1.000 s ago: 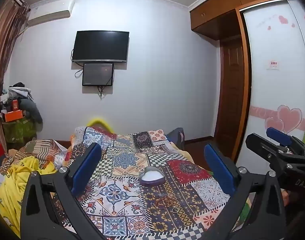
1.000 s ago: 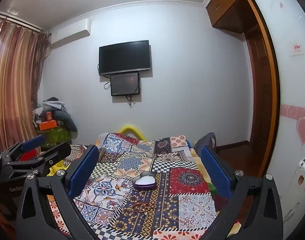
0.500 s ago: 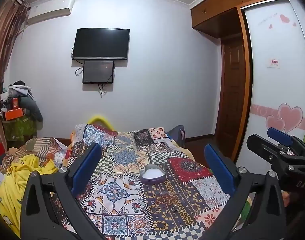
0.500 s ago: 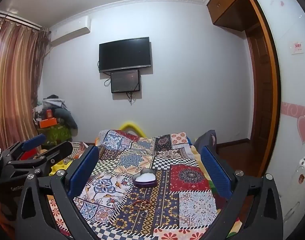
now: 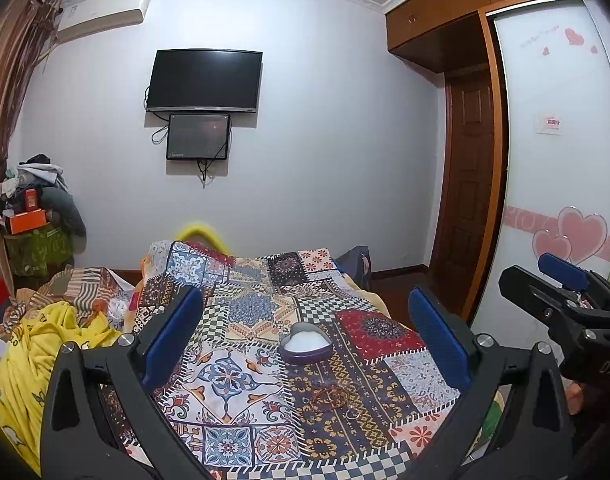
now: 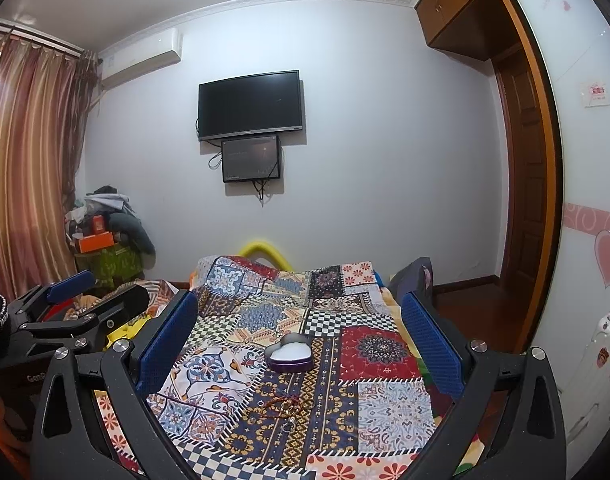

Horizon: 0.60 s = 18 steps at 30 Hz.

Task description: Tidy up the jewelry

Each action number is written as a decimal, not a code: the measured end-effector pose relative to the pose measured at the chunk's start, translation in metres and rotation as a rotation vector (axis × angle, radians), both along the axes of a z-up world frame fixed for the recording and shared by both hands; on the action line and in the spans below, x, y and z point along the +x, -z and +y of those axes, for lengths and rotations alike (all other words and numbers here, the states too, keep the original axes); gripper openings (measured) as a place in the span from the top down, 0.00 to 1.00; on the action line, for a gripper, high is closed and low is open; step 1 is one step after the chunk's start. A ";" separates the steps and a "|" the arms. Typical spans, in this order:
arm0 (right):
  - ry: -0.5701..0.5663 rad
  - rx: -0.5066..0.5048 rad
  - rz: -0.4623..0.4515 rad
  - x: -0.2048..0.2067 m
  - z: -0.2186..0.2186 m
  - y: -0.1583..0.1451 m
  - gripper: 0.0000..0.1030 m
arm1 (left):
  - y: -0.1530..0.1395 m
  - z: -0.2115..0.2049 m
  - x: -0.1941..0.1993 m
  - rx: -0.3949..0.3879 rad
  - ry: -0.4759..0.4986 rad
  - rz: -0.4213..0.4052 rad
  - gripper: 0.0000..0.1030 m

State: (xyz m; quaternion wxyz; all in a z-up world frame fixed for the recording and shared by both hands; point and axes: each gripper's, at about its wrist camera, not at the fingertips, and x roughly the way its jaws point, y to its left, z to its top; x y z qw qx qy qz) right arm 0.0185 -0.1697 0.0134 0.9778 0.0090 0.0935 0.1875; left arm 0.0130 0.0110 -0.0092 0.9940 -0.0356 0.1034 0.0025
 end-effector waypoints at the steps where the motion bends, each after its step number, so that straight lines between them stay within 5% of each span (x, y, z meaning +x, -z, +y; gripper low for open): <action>1: -0.001 -0.001 0.000 0.000 0.000 0.000 0.02 | 0.000 0.000 0.000 -0.001 0.000 0.001 0.00; 18: -0.005 -0.011 0.003 -0.001 0.003 0.000 0.02 | 0.003 0.001 0.002 -0.010 -0.001 0.004 0.00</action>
